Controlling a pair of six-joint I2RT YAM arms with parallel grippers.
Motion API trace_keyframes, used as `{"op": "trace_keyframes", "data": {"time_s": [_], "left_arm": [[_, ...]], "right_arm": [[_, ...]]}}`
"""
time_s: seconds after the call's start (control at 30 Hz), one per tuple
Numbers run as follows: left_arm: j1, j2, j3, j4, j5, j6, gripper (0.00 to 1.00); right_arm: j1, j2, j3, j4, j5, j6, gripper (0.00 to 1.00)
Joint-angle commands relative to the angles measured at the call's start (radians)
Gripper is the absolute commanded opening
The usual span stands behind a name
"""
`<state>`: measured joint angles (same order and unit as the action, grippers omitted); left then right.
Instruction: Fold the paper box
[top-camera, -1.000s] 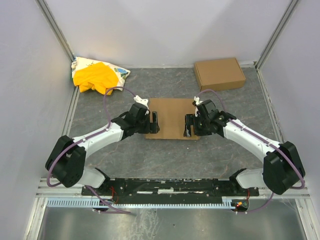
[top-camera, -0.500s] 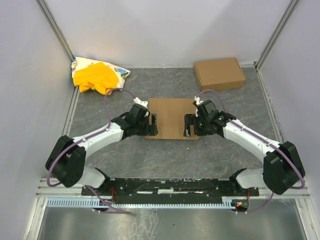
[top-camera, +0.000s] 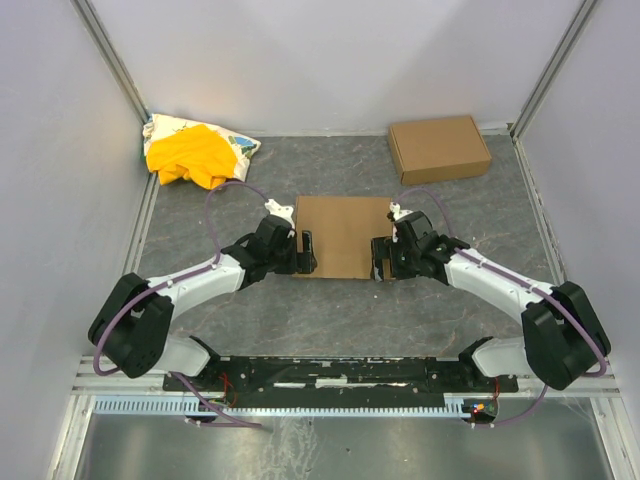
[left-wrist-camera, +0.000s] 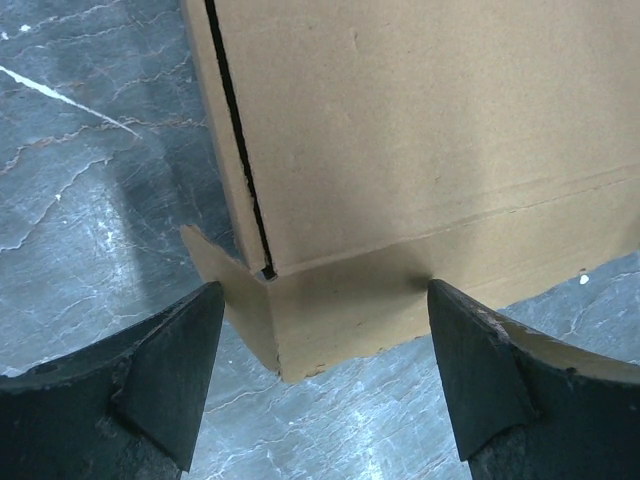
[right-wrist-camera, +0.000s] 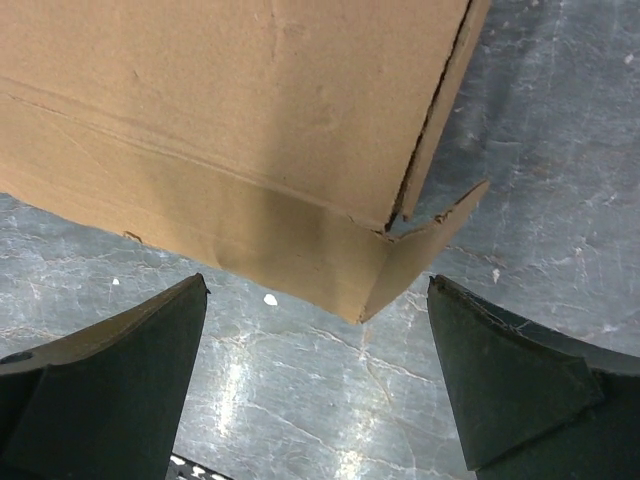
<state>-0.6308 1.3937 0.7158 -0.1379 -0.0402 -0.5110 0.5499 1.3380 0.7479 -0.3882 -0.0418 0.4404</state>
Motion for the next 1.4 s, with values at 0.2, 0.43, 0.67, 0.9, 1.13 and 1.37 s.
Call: {"op": "trace_keyframes", "data": {"time_s": [0.2, 0.43, 0.67, 0.9, 1.13, 1.37], "left_arm": [[-0.004, -0.039, -0.01, 0.114, 0.097, -0.022, 0.88], [-0.006, -0.046, 0.02, 0.047, 0.14, -0.029, 0.86], [-0.007, -0.043, 0.093, -0.087, 0.125, -0.007, 0.84], [-0.006, -0.026, 0.15, -0.165, 0.117, -0.007, 0.8], [-0.006, -0.017, 0.181, -0.207, 0.124, -0.003, 0.77], [-0.006, 0.002, 0.167, -0.215, 0.106, 0.009, 0.78]], "right_arm": [[0.005, -0.021, -0.015, 0.137, -0.098, 0.004, 0.99], [0.005, -0.051, 0.001, 0.087, -0.142, 0.022, 0.99], [0.005, -0.049, 0.063, -0.029, -0.123, 0.026, 0.96], [0.004, -0.019, 0.107, -0.079, -0.119, 0.033, 0.89], [0.004, -0.008, 0.125, -0.101, -0.117, 0.032, 0.86], [0.005, -0.002, 0.125, -0.109, -0.089, 0.022, 0.87]]}}
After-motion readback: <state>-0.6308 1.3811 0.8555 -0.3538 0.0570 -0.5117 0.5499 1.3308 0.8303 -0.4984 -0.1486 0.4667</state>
